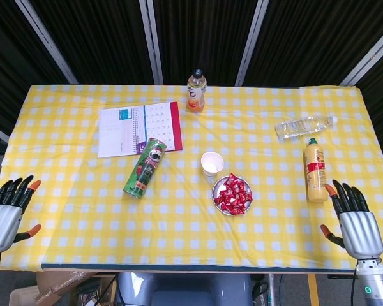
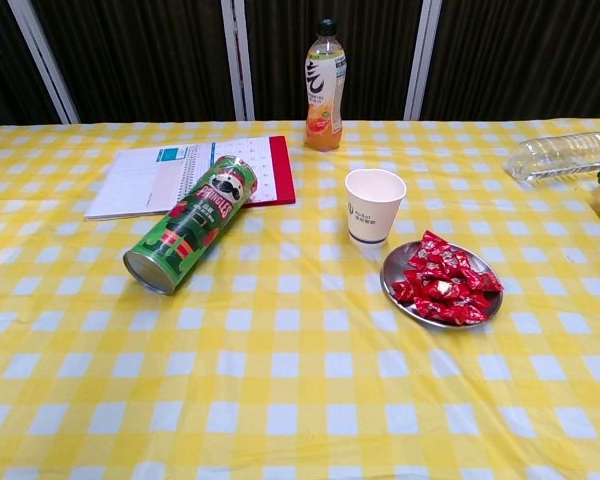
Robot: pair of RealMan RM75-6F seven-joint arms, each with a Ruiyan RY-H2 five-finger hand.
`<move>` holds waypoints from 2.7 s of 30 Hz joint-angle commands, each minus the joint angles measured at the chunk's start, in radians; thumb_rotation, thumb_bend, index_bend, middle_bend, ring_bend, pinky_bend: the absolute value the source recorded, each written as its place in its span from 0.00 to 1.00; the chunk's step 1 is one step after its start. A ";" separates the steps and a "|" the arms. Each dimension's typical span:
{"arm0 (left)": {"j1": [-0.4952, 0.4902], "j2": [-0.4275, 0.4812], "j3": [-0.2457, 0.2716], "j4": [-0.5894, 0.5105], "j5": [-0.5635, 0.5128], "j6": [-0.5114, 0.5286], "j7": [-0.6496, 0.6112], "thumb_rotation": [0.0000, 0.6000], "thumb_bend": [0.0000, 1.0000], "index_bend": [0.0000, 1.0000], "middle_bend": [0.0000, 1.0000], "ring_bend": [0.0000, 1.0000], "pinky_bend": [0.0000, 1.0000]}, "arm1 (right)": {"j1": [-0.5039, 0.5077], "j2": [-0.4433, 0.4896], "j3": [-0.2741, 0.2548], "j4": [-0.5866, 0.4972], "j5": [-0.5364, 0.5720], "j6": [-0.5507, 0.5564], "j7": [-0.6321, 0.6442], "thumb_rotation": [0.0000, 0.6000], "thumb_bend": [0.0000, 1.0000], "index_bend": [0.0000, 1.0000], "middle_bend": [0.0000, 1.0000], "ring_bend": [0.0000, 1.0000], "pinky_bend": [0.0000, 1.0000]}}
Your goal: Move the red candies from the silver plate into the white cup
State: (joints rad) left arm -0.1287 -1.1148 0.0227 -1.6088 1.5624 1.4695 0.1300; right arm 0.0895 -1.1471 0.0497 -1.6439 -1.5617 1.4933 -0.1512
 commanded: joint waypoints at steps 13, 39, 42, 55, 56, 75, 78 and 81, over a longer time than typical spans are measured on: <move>-0.011 0.007 0.001 0.001 0.012 -0.023 -0.028 1.00 0.03 0.00 0.00 0.00 0.00 | 0.208 -0.081 0.091 -0.288 0.177 -0.280 -0.429 1.00 0.29 0.08 0.69 0.75 0.80; -0.028 0.017 -0.003 -0.013 -0.001 -0.068 -0.050 1.00 0.03 0.00 0.00 0.00 0.00 | 0.449 -0.413 0.140 -0.203 0.700 -0.332 -0.814 1.00 0.29 0.10 0.74 0.79 0.82; -0.030 0.016 -0.003 -0.013 -0.002 -0.072 -0.051 1.00 0.03 0.00 0.00 0.00 0.00 | 0.463 -0.425 0.142 -0.193 0.722 -0.335 -0.805 1.00 0.29 0.10 0.74 0.79 0.82; -0.036 0.015 -0.004 -0.014 -0.006 -0.084 -0.050 1.00 0.03 0.00 0.00 0.00 0.00 | 0.522 -0.463 0.138 -0.153 0.814 -0.337 -0.790 1.00 0.29 0.09 0.74 0.79 0.82; -0.036 0.015 -0.004 -0.014 -0.007 -0.085 -0.051 1.00 0.03 0.00 0.00 0.00 0.00 | 0.525 -0.466 0.138 -0.149 0.821 -0.337 -0.790 1.00 0.29 0.09 0.74 0.79 0.82; -0.041 0.019 -0.003 -0.026 -0.021 -0.105 -0.049 1.00 0.03 0.00 0.00 0.00 0.00 | 0.631 -0.478 0.174 -0.089 1.029 -0.312 -0.877 1.00 0.29 0.08 0.74 0.79 0.82; -0.041 0.021 -0.003 -0.028 -0.022 -0.107 -0.049 1.00 0.03 0.00 0.00 0.00 0.00 | 0.652 -0.476 0.180 -0.096 1.081 -0.305 -0.905 1.00 0.29 0.08 0.74 0.79 0.82; -0.041 0.021 -0.002 -0.028 -0.023 -0.108 -0.051 1.00 0.03 0.00 0.00 0.00 0.00 | 0.667 -0.480 0.178 -0.093 1.105 -0.302 -0.912 1.00 0.29 0.08 0.74 0.79 0.82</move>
State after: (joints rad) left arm -0.1701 -1.0935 0.0204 -1.6373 1.5398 1.3615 0.0796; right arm 0.7488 -1.6267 0.2266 -1.7364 -0.4652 1.1874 -1.0558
